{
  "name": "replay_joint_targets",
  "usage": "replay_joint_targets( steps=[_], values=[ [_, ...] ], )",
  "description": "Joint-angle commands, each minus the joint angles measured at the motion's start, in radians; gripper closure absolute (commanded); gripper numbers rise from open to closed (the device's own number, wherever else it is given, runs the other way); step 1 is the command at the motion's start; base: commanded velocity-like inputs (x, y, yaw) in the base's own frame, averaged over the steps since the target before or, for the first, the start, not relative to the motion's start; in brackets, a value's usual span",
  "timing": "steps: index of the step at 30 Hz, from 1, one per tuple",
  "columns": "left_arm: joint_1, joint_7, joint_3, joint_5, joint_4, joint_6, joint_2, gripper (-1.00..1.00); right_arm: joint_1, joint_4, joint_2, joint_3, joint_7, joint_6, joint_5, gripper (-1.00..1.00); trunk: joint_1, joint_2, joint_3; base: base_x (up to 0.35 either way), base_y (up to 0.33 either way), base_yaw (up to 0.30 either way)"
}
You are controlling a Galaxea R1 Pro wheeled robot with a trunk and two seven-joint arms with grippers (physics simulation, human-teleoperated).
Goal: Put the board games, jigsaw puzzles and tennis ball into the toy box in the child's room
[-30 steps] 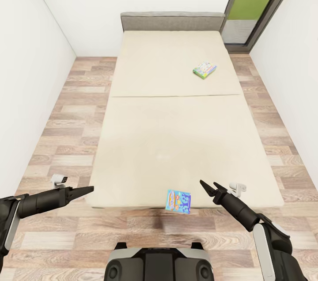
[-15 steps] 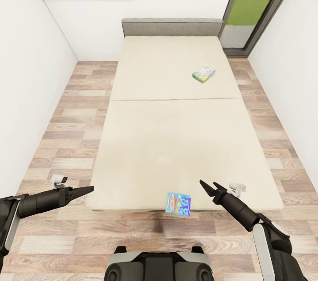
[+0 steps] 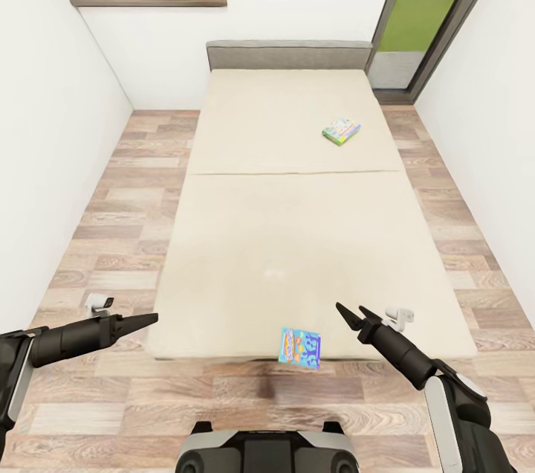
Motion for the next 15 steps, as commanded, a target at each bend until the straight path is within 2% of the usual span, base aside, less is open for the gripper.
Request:
replay_joint_targets(
  steps=[1,15],
  values=[
    [0.000,-0.005,0.000,-0.001,0.000,0.011,0.000,-1.00,-0.001,0.000,0.001,-0.002,0.003,0.002,-0.006,-1.00,0.001,-0.001,0.001,0.000,0.000,0.000],
    [0.000,-0.005,0.000,-0.001,0.000,0.011,-0.001,-1.00,-0.001,0.001,0.001,-0.002,0.004,-0.013,-0.007,-1.00,0.001,-0.001,0.024,0.000,0.000,0.000]
  ],
)
